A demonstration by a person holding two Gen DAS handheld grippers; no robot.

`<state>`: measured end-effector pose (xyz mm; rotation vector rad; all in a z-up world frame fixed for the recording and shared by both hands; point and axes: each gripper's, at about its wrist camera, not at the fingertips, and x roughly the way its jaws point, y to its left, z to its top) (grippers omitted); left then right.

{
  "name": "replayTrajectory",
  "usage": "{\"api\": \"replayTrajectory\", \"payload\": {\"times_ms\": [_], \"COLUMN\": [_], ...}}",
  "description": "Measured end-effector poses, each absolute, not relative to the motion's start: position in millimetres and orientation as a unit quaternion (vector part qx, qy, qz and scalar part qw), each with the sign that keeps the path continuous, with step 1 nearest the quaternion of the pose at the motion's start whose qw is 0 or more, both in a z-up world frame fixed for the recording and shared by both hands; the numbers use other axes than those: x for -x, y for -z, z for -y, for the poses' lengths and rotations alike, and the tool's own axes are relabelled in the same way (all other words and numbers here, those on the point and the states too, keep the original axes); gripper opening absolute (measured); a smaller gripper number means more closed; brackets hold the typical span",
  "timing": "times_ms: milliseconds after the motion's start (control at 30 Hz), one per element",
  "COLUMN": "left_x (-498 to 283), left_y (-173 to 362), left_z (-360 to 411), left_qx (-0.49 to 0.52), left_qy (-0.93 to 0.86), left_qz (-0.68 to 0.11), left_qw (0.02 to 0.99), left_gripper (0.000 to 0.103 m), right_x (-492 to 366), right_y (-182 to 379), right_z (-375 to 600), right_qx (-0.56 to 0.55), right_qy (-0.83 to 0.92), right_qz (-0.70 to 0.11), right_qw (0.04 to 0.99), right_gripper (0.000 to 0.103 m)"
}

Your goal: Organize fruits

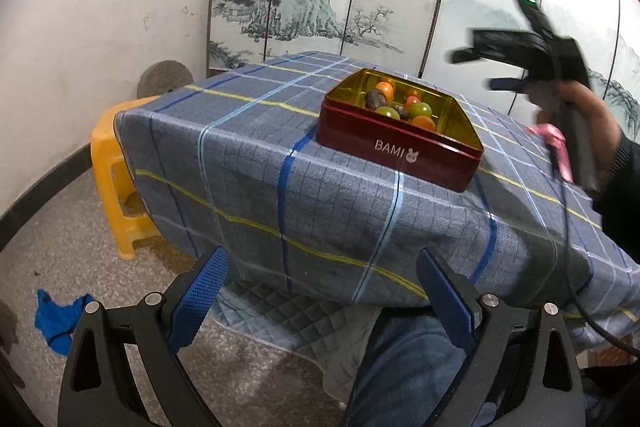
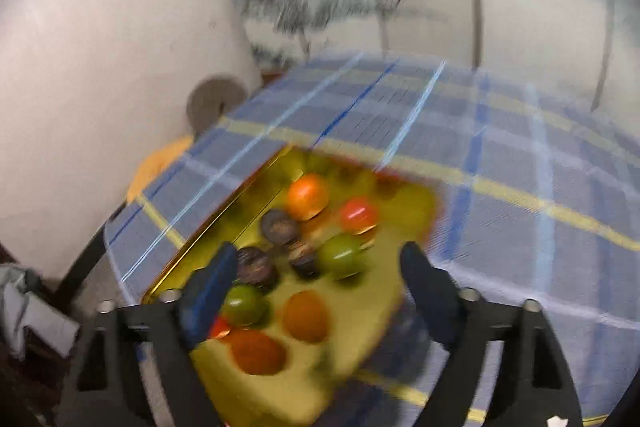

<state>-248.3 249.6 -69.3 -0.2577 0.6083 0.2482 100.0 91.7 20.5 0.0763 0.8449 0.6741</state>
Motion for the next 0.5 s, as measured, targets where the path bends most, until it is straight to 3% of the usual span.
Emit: {"api": "replayTrajectory", "payload": {"times_ms": [200, 500], "left_x": [233, 205], "left_y": [57, 61], "left_z": [-238, -211], "left_qx": [0.114, 0.092], "left_qy": [-0.102, -0.062], "left_qz": [-0.295, -0.321], "left_qw": [0.943, 0.94], "left_gripper": [0.095, 0.096], "right_x": [-114, -177], "right_y": [-9, 101], "right_z": [21, 307], "right_qx": [-0.037, -0.137], "right_qy": [-0.22, 0.051], "right_qz": [-0.378, -0.462], "right_qw": [0.898, 0.875], "right_gripper": [0.091, 0.095]}}
